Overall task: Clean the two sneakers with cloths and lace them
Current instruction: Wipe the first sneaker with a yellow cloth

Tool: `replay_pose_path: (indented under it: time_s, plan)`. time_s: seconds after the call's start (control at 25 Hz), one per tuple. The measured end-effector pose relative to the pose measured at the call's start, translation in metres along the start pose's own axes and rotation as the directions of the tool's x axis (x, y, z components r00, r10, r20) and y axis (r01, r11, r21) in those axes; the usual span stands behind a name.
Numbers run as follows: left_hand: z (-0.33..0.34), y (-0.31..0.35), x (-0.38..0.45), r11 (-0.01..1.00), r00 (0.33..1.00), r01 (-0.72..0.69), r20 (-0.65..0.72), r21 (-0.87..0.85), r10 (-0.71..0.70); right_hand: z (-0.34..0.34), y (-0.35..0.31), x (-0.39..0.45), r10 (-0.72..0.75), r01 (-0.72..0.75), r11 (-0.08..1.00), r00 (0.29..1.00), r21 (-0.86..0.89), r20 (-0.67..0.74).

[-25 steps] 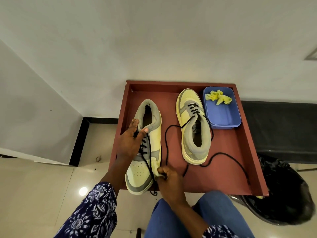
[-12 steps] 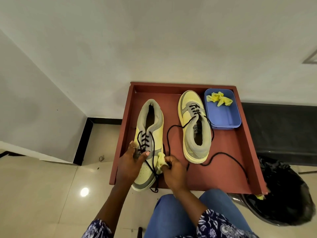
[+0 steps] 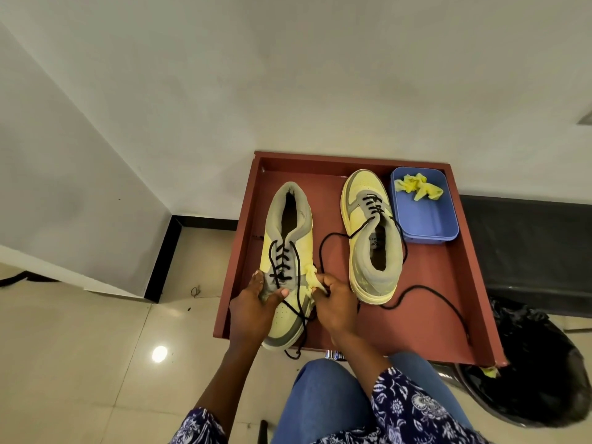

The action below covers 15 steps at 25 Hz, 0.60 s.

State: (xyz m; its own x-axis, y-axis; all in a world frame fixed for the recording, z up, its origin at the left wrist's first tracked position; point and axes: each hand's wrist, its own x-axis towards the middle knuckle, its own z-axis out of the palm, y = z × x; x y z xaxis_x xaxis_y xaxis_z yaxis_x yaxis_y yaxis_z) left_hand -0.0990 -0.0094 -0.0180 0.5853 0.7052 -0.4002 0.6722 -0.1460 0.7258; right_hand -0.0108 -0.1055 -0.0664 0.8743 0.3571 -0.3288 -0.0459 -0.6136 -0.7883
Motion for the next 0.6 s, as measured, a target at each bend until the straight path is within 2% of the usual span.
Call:
replay_pose_path:
  time_s: [0.2, 0.6]
  plan:
    - [-0.003, 0.003, 0.000, 0.998, 0.999, -0.052, -0.003, 0.032, 0.052, 0.000, 0.009, -0.026, -0.003, 0.001, 1.000, 0.998, 0.027, 0.060]
    - [-0.005, 0.004, 0.002, 0.998, 0.998, 0.015, 0.058, 0.061, -0.019, 0.003, -0.003, -0.054, -0.134, 0.137, 0.990, 0.988, -0.046, 0.071]
